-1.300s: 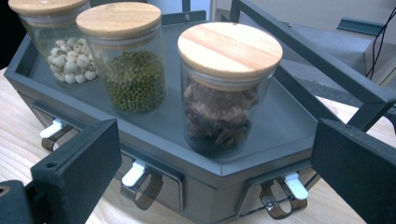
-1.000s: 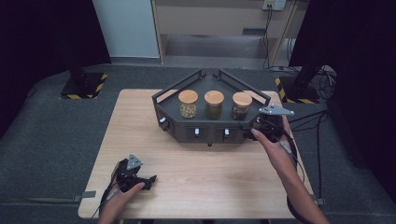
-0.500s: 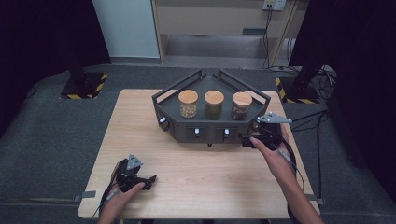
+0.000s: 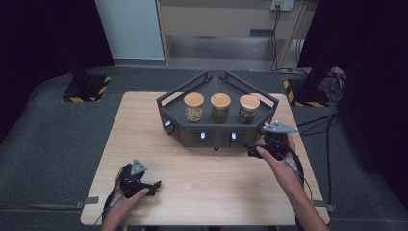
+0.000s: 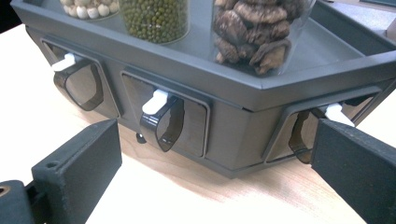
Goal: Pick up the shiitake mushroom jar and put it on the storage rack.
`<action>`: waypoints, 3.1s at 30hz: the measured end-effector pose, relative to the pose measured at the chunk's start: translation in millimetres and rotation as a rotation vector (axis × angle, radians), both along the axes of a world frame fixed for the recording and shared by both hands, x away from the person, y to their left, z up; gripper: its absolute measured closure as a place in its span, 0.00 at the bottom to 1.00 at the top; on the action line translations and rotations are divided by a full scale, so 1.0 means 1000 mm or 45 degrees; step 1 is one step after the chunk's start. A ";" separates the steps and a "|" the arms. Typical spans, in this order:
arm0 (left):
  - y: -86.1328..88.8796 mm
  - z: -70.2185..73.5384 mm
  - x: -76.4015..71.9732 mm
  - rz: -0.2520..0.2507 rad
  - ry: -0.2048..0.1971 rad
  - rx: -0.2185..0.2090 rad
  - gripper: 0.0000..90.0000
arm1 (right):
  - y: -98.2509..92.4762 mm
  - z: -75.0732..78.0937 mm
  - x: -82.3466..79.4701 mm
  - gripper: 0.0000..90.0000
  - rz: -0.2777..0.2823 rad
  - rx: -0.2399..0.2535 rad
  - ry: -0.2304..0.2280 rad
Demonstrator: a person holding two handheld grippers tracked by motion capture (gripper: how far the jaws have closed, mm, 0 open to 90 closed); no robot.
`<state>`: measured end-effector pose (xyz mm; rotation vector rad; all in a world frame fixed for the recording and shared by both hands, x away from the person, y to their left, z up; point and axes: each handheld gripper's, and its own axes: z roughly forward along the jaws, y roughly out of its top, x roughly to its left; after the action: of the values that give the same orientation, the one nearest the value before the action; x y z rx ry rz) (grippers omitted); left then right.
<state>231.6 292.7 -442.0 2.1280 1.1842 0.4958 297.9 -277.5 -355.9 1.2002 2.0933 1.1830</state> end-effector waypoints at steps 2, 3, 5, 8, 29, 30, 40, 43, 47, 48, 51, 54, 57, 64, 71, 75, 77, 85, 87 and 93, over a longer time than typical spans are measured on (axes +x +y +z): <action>0.000 0.000 0.000 0.000 0.000 0.000 0.00 | 0.000 -0.002 -0.001 0.02 0.002 0.002 0.003; 0.000 0.000 0.000 0.000 0.000 0.000 0.00 | 0.000 -0.003 -0.001 0.02 0.001 0.004 0.007; 0.000 0.000 0.000 0.000 0.000 0.000 0.00 | 0.000 -0.005 -0.001 0.02 0.003 0.000 0.013; 0.000 0.000 0.000 0.000 0.000 0.000 0.00 | -0.001 -0.007 -0.003 0.02 0.004 0.002 0.018; 0.000 0.000 0.000 0.001 0.000 0.000 0.00 | -0.005 -0.028 -0.018 0.02 0.027 0.000 0.057; 0.000 0.000 0.000 0.001 0.000 0.000 0.00 | -0.005 -0.028 -0.019 0.02 0.027 0.000 0.061; 0.000 0.000 0.000 0.000 0.000 0.000 0.00 | -0.005 -0.035 -0.025 0.03 0.042 -0.010 0.077; 0.000 0.000 0.000 0.001 0.000 0.000 0.00 | -0.005 -0.037 -0.027 0.03 0.044 -0.010 0.080; 0.000 0.000 0.000 0.001 0.000 0.000 0.00 | -0.006 -0.039 -0.029 0.03 0.047 -0.009 0.085; 0.000 0.000 0.000 0.000 0.000 0.000 0.00 | -0.005 -0.039 -0.029 0.03 0.049 -0.011 0.086; 0.000 0.000 0.000 0.000 0.000 0.000 0.00 | -0.005 -0.039 -0.031 0.03 0.054 -0.009 0.087; 0.000 0.000 0.000 0.001 0.000 0.000 0.00 | -0.004 -0.041 -0.032 0.03 0.058 -0.009 0.091; 0.000 0.000 0.000 0.001 0.000 0.000 0.00 | -0.004 -0.043 -0.033 0.03 0.061 -0.011 0.097; 0.000 0.000 0.000 0.001 0.000 0.000 0.00 | -0.005 -0.046 -0.035 0.03 0.060 -0.004 0.104; 0.000 0.000 0.000 0.001 0.000 0.000 0.00 | -0.005 -0.054 -0.039 0.03 0.067 -0.015 0.118; 0.000 0.000 0.000 0.001 0.000 0.000 0.00 | -0.006 -0.056 -0.041 0.03 0.063 -0.010 0.125; 0.000 0.000 0.000 0.001 0.000 0.000 0.00 | -0.006 -0.056 -0.043 0.03 0.062 -0.011 0.127; 0.000 0.000 0.000 0.001 0.000 0.000 0.00 | -0.005 -0.063 -0.046 0.03 0.070 -0.021 0.142; 0.000 0.000 0.000 0.001 0.000 0.000 0.00 | -0.004 -0.066 -0.047 0.03 0.071 -0.026 0.151; 0.000 0.000 0.000 0.001 0.000 0.000 0.00 | -0.002 -0.075 -0.047 0.03 0.079 -0.037 0.181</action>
<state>231.5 292.6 -442.0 2.1273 1.1852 0.4963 251.2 -279.4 -431.1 1.2472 2.2590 1.1198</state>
